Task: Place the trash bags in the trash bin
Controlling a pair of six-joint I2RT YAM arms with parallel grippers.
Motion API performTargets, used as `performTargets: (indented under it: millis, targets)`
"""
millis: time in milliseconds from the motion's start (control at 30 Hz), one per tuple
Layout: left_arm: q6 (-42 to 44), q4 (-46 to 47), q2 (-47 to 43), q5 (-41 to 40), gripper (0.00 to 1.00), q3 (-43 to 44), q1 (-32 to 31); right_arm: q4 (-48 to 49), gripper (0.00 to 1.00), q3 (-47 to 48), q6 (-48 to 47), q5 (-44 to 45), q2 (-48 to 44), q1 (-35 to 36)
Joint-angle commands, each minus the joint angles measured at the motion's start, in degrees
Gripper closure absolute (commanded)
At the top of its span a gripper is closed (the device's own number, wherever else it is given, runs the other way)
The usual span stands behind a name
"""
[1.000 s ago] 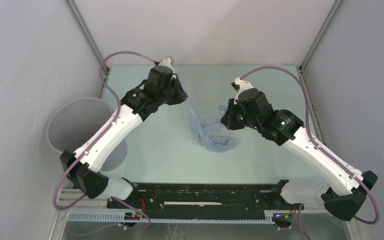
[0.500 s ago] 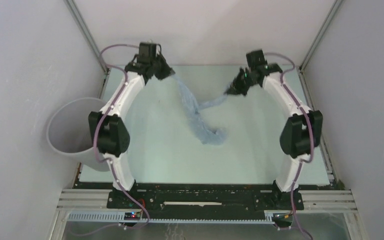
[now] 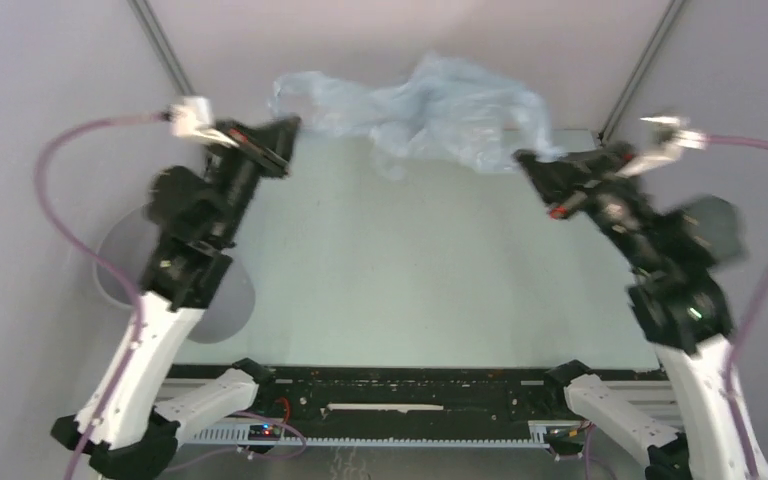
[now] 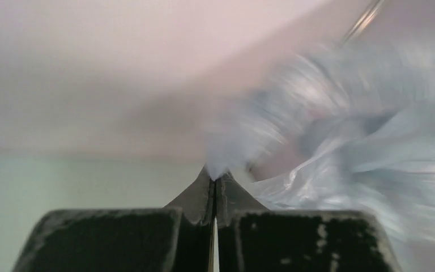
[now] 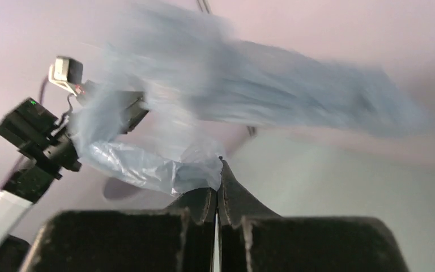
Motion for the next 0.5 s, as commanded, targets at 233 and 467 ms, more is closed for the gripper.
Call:
performTargets:
  millis: [233, 467]
  targets:
    - [-15.56, -2.05, 3.27, 11.86, 1.00, -41.63, 3.39, -18.70, 1.00, -28.58, -1.84, -5.75, 23.98, 3.35]
    - [-11.29, -15.25, 16.67, 14.61, 1.00, -2.88, 6.16, -28.04, 1.00, -0.79, -0.15, -7.99, 33.74, -1.35]
